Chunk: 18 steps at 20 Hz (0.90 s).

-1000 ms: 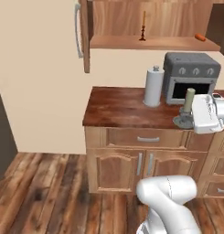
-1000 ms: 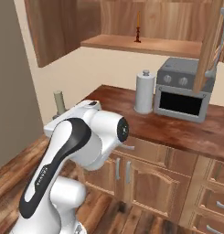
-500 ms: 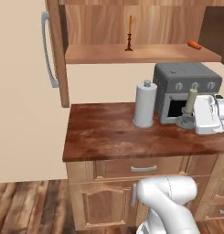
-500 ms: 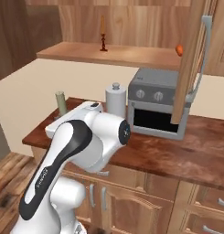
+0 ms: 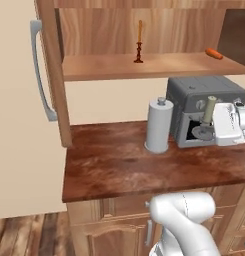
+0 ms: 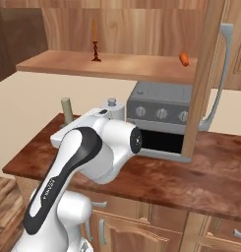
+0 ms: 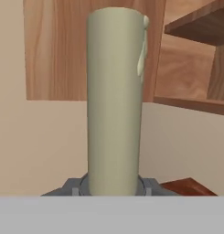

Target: Pick the candle and candle from the dining table and place them in the open cabinet. Close the cabinet after placing the objects.

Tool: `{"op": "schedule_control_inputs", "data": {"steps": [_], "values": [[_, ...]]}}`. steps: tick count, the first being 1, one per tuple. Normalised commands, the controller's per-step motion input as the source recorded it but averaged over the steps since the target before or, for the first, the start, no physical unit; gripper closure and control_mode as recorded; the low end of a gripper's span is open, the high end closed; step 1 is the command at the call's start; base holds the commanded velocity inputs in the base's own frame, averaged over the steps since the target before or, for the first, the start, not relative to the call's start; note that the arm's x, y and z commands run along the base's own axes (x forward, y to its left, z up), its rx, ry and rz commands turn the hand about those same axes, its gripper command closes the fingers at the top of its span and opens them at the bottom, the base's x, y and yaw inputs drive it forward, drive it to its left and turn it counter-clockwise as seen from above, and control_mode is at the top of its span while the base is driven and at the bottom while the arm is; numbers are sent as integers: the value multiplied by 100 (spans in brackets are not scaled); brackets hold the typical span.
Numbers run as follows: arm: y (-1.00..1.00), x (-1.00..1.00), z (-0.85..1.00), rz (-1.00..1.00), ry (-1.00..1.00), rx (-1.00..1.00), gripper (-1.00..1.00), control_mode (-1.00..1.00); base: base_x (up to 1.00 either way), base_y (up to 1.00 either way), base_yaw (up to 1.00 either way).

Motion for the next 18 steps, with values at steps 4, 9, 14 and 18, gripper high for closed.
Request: {"op": "schedule_control_inputs", "data": {"steps": [4, 9, 14, 18], "values": [[0, 0, 0, 0, 0, 0, 100, 100, 39, 9, -19], [0, 0, 0, 0, 0, 0, 100, 100, 45, 21, -13], [0, 0, 0, 0, 0, 0, 100, 100, 29, 32, -7], [0, 0, 0, 0, 0, 0, 100, 100, 53, 33, -3]]}}
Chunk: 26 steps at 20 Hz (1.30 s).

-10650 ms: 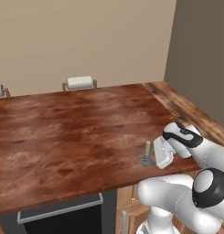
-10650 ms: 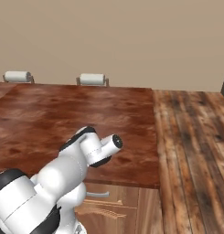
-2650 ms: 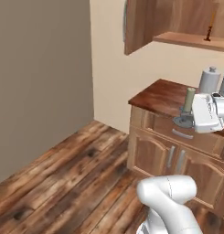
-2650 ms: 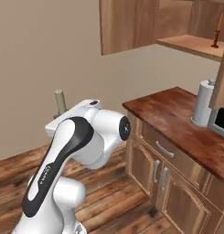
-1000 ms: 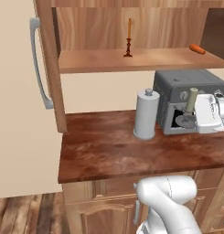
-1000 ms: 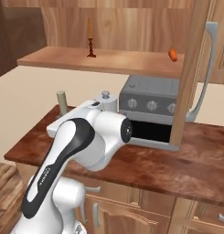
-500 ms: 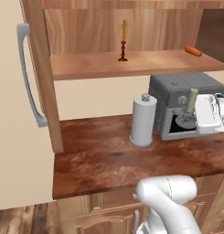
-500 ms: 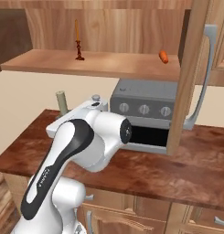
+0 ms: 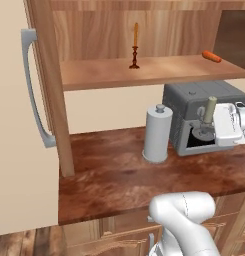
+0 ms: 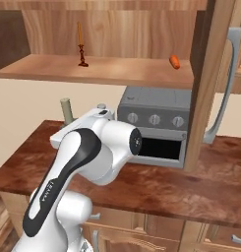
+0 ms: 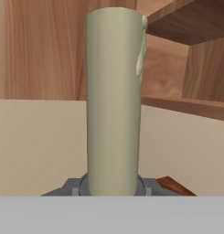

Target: Pick the candle and candle from the dining table and place them in the open cabinet. Close the cabinet after placing the objects.

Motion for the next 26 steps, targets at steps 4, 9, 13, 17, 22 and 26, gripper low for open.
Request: {"op": "schedule_control_inputs", "data": {"steps": [4, 9, 13, 17, 22, 26], "values": [[0, 0, 0, 0, 0, 0, 100, 100, 71, 6, 0], [0, 0, 0, 0, 0, 0, 100, 100, 55, 11, 0], [0, 0, 0, 0, 0, 0, 100, 100, 10, 0, 4], [0, 0, 0, 0, 0, 0, 100, 100, 0, 0, 6], [13, 11, 2, -5, 5, -1, 100, -100, 0, 0, 0], [29, 10, 34, -21, 3, -7, 100, -100, 0, 0, 0]]}}
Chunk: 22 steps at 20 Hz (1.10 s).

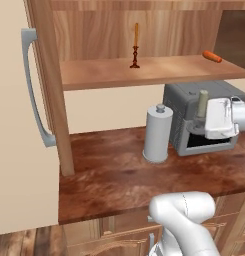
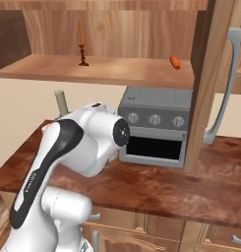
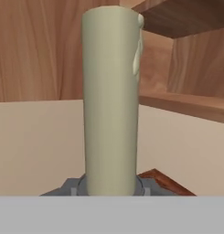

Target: Pick the candle and candle from the dining table and place them in the open cabinet. Close the cabinet after placing the objects.

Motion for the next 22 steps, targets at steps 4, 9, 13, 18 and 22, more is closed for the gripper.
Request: {"op": "schedule_control_inputs", "data": {"steps": [4, 9, 13, 18, 22], "values": [[9, 0, 63, -20, 3, -3, 100, -100, 0, 0, 0], [0, 0, 70, -17, 0, -1, 100, -100, 0, 0, 0], [0, 0, 61, -10, 0, 0, 100, -100, 0, 0, 0], [0, 2, 44, -2, 0, 0, 100, -100, 0, 0, 0], [0, 16, 8, 0, 0, 0, 100, -100, 0, 0, 0]]}}
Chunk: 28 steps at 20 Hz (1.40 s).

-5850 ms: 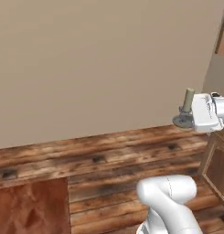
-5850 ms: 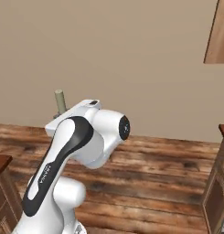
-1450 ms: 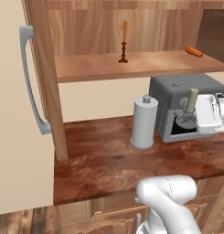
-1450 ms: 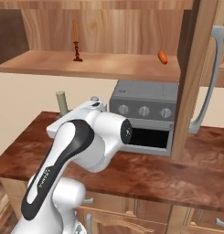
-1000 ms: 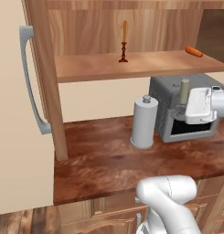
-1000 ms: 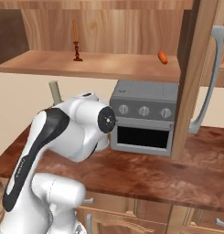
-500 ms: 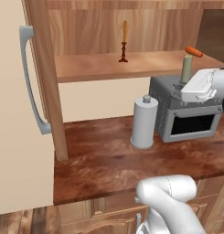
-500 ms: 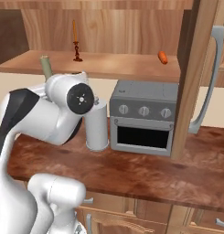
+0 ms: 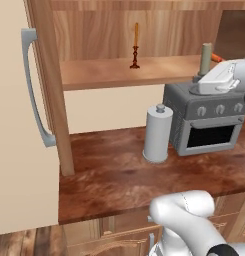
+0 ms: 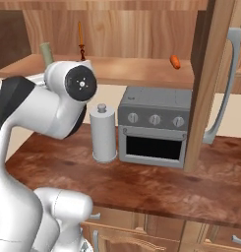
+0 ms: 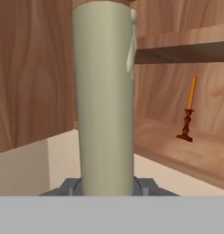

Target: Pick the candle and candle from the dining table and place them in the open cabinet. Close the cabinet after placing the objects.

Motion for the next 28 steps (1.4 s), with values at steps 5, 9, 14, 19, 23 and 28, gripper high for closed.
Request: {"op": "schedule_control_inputs", "data": {"steps": [5, 9, 14, 19, 23, 28], "values": [[-2, 30, 0, -1, 0, 0, 100, -100, 0, 0, 0], [-2, 45, 0, -4, 2, 0, 100, -100, 0, 0, 0], [-3, 44, 0, -3, 0, 0, 100, -100, 0, 0, 0], [-19, 34, 0, 0, -2, 0, 100, -100, 0, 0, 0], [-34, 28, 0, 0, -2, 0, 100, -100, 0, 0, 0], [-32, 40, 0, 0, 0, 0, 100, -100, 0, 0, 0]]}}
